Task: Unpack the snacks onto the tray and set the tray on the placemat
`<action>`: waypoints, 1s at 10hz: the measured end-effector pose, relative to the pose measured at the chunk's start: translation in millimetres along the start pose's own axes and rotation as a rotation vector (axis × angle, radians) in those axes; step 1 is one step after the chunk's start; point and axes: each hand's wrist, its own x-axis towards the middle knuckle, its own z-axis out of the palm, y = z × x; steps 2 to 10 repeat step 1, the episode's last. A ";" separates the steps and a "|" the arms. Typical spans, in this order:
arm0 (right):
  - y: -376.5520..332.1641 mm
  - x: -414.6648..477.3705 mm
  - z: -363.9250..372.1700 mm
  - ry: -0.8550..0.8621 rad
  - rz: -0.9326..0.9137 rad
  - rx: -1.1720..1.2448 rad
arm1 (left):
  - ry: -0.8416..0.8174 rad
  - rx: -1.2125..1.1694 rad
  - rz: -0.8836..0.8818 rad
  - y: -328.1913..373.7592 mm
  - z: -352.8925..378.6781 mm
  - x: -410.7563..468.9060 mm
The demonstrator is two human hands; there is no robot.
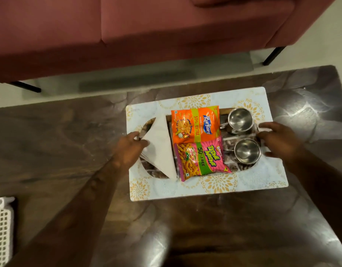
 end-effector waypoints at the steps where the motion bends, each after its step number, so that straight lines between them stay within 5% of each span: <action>1: -2.5 -11.5 -3.0 0.111 -0.135 -0.262 | -0.048 0.103 0.017 2.1 -15.1 -8.6; 10: -2.5 -11.5 -3.0 0.111 -0.135 -0.262 | -0.048 0.103 0.017 2.1 -15.1 -8.6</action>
